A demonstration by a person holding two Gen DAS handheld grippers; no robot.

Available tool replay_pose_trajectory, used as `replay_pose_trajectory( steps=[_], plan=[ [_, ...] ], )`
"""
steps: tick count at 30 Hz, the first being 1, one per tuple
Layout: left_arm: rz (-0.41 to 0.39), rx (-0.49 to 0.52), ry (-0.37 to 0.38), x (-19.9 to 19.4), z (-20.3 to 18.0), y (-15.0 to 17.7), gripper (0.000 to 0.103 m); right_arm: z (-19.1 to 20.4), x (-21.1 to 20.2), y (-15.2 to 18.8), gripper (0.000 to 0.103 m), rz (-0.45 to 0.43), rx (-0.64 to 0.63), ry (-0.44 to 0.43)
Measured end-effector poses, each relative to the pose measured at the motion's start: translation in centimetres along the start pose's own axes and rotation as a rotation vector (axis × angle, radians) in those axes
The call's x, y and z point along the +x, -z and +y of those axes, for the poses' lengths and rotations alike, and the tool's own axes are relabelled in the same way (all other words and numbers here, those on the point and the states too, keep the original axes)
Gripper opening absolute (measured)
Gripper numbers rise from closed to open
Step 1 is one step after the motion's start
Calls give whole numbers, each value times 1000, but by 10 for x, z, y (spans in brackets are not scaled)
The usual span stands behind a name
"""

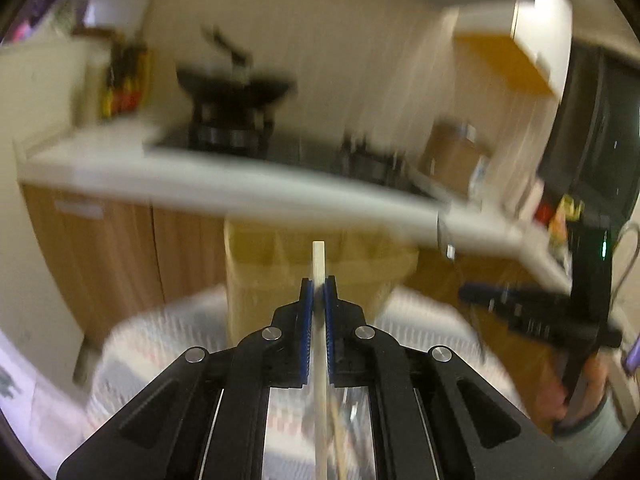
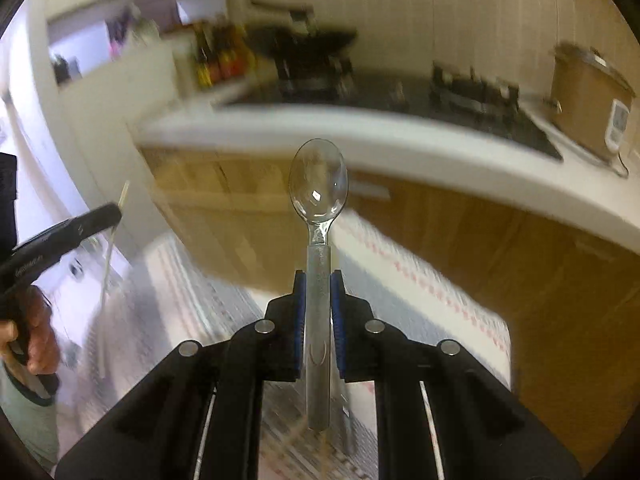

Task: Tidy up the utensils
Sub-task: 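Lift the spoon with the right tool while the left tool lifts the chopstick toward the basket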

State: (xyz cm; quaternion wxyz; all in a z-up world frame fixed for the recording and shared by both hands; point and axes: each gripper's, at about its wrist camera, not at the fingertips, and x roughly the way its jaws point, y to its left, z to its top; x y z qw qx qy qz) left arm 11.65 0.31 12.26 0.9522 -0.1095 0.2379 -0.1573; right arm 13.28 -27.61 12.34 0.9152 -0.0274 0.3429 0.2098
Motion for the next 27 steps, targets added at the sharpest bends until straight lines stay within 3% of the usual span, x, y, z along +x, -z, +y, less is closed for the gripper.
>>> replay_pose_trajectory(
  steps=[3,6,12,20,27],
  plan=[
    [-178,9,-41,-10,-4,-32,3,7,-5,-21,10,-79,9,-14],
    [-309,-12,-32,-5,-3,-56,3,16,6,-41,10,-146,20,-19],
    [-472,-47,-128,11,12,-67,3,24,17,-63,10,-239,37,-17],
    [-556,-95,-215,43,32,-74,3,15,50,-81,10,-291,63,-11],
    [-516,-71,-276,66,40,-52,4,6,85,-62,10,-291,80,-4]
  ],
)
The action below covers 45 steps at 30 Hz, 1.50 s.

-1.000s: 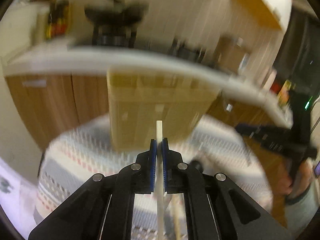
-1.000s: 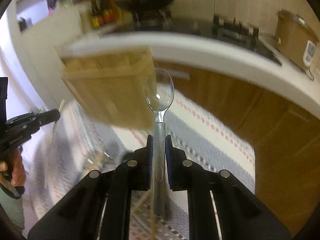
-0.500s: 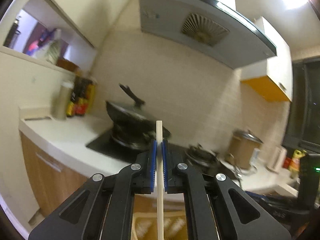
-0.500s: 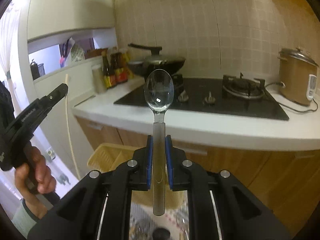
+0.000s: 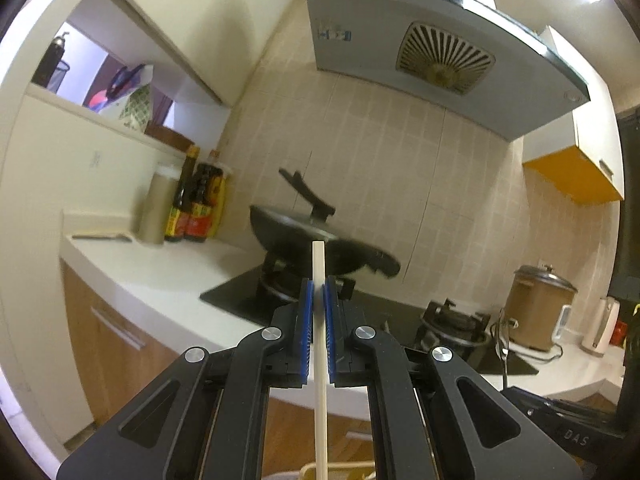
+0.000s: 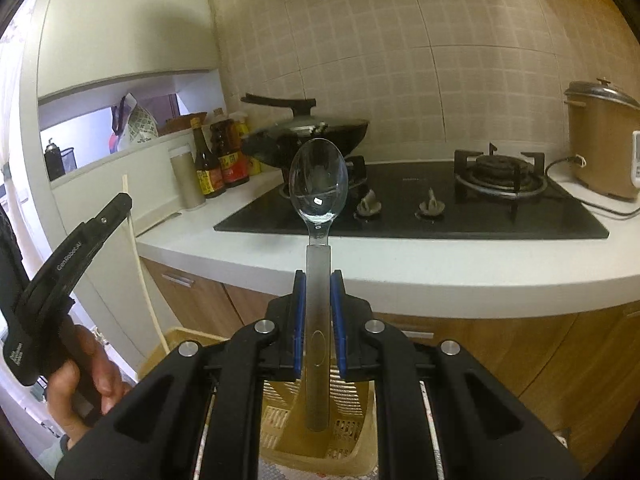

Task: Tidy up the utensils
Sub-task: 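Lift the spoon with the right tool while the left tool lifts the chopstick toward the basket, then lower the spoon into the beige basket with the right tool while the left tool drops the chopstick in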

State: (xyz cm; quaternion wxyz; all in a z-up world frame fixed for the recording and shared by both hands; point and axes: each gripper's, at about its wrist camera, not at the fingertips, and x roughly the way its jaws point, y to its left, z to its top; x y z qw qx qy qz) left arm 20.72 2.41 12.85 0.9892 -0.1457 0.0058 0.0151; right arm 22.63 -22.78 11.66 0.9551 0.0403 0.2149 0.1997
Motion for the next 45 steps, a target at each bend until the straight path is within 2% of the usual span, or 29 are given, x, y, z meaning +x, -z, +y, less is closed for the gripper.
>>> replay_pose_trajectory(
  steps=[6,13,17,19,21,22,28,31,32,35,37,41,45],
  plan=[
    [38,32,-4,-1,3,19,4,-2,7,16,10,6,-23,3],
    [79,59,22,-7,3,28,5,2,3,24,11,6,-60,2],
    [95,74,28,-13,3,30,5,-1,3,29,11,35,-56,-1],
    [106,76,34,-16,5,30,7,-4,2,31,16,55,-46,-8],
    [108,75,33,-22,7,29,10,-6,-2,32,28,53,-38,-7],
    [108,74,35,-24,7,27,10,-6,-5,32,30,56,-40,-9],
    [120,77,55,-53,9,19,10,-10,-29,32,30,59,-33,-11],
    [136,91,67,-72,8,19,13,-12,-35,30,30,65,-23,-5],
    [139,94,69,-76,8,19,14,-11,-29,28,30,96,-25,1],
    [149,104,70,-84,8,19,15,-2,-8,19,30,181,-27,-71],
    [149,102,72,-88,10,18,15,6,-2,12,30,211,-57,-78],
    [155,78,86,-88,14,9,15,20,19,-10,30,303,-91,-69],
    [156,62,91,-89,19,7,15,38,45,-9,30,406,-157,-49]
  ],
)
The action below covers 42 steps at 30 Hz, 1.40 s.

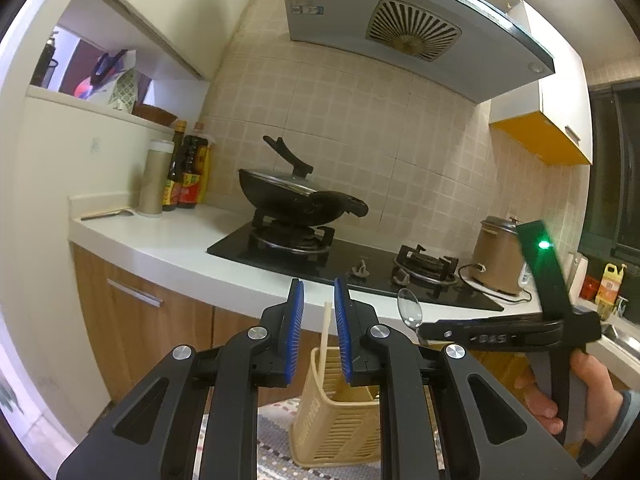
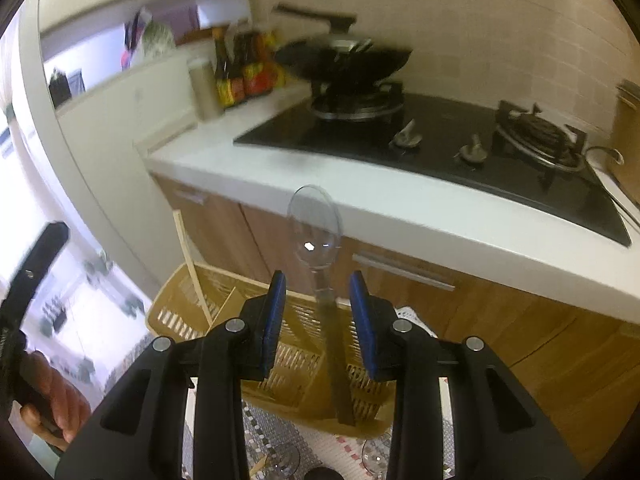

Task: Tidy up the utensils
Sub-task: 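Lower the spoon into the beige basket with the right tool while the left tool drops the chopstick in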

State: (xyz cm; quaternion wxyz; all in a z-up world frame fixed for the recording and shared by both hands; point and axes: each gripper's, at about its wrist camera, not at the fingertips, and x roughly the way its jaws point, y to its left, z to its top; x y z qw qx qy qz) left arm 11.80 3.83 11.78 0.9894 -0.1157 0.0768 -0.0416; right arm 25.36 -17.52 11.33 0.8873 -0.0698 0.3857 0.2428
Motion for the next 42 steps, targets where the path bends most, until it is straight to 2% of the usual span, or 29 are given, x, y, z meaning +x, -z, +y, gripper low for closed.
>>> replay_pose_trajectory(
  steps=[4,8,10,11,15,21,25,27,30,33,36,37,39,42],
  plan=[
    [13,-3,-4,6,6,3,15,2,13,-5,30,39,0,21],
    [27,-9,-1,14,10,7,15,-2,25,-8,30,63,19,6],
    [29,-4,-2,17,9,9,15,-4,26,-9,15,65,18,7],
    [31,-3,-1,19,8,9,15,-5,25,-9,13,54,14,20],
    [35,1,10,22,6,11,15,-15,7,-2,11,-28,39,11],
    [39,1,13,27,1,16,15,-25,-24,16,10,-254,68,59],
    [53,8,18,29,-2,22,15,-32,-25,21,10,-267,93,37],
    [63,4,26,32,-2,25,15,-30,-29,28,10,-286,64,24],
    [78,-4,57,36,-4,29,15,-21,-39,37,10,-342,1,55],
    [100,4,91,42,-9,35,15,-22,-28,25,10,-299,19,56],
    [137,9,116,51,-14,40,15,-37,4,8,10,-154,82,-10],
    [142,16,119,52,-16,41,15,-44,10,6,10,-130,118,-33],
    [157,28,129,55,-19,43,15,-55,16,5,9,-111,163,-60],
    [171,48,135,60,-23,46,15,-57,10,6,9,-155,160,-55]
  ],
)
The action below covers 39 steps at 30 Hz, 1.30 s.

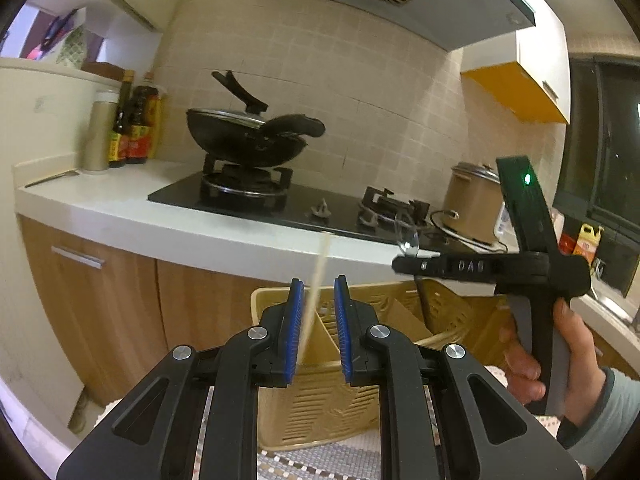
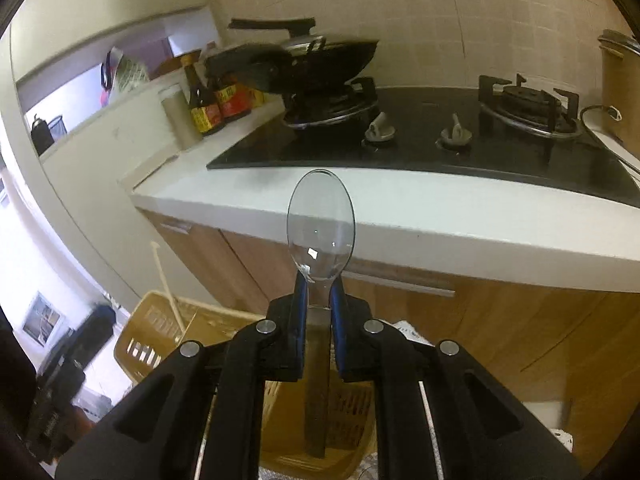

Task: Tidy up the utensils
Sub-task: 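Lower the spoon into the beige basket with the right tool while the left tool drops the chopstick in, then move both tools back down to the utensils on the tablecloth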

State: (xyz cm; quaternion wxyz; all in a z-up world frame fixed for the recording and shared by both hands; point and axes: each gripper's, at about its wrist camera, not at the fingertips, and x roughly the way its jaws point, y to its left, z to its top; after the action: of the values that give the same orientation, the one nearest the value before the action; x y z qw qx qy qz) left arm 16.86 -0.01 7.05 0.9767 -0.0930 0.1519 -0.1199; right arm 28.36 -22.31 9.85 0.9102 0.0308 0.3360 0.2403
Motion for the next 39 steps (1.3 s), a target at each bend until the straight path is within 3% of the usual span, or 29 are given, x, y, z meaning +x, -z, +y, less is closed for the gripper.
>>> replay_pose_trajectory(
  steps=[5,9,15,17,19,21,23,26,29,34,38,39],
  plan=[
    [-13,-4,0,-1,1,0,15,7,-22,-1,9,-138,-28,10],
    [-25,-14,-8,-5,4,0,15,19,-34,6,9,-248,-112,111],
    [-14,-43,-7,-10,12,0,15,18,-29,28,11,-234,-130,50],
    [-10,-48,-10,-13,14,0,15,20,-31,32,13,-224,-147,65],
    [-7,-52,-12,-17,16,1,15,18,-36,35,21,-219,-145,77],
    [-1,-55,-9,-23,16,3,15,16,-43,39,52,-226,-125,83],
    [6,-46,-11,-28,14,4,15,16,-50,41,57,-245,-129,108],
    [21,-32,-18,-37,11,5,15,12,-55,42,57,-191,-100,83],
    [99,-17,-19,-46,7,12,15,5,-69,49,57,-89,-70,109],
    [330,-53,38,-47,6,37,15,-18,-72,83,56,168,14,132],
    [591,-145,112,-27,7,68,15,-39,-49,119,32,388,101,121],
    [625,-154,121,-23,7,74,15,-43,-44,128,31,421,109,119]
  ],
)
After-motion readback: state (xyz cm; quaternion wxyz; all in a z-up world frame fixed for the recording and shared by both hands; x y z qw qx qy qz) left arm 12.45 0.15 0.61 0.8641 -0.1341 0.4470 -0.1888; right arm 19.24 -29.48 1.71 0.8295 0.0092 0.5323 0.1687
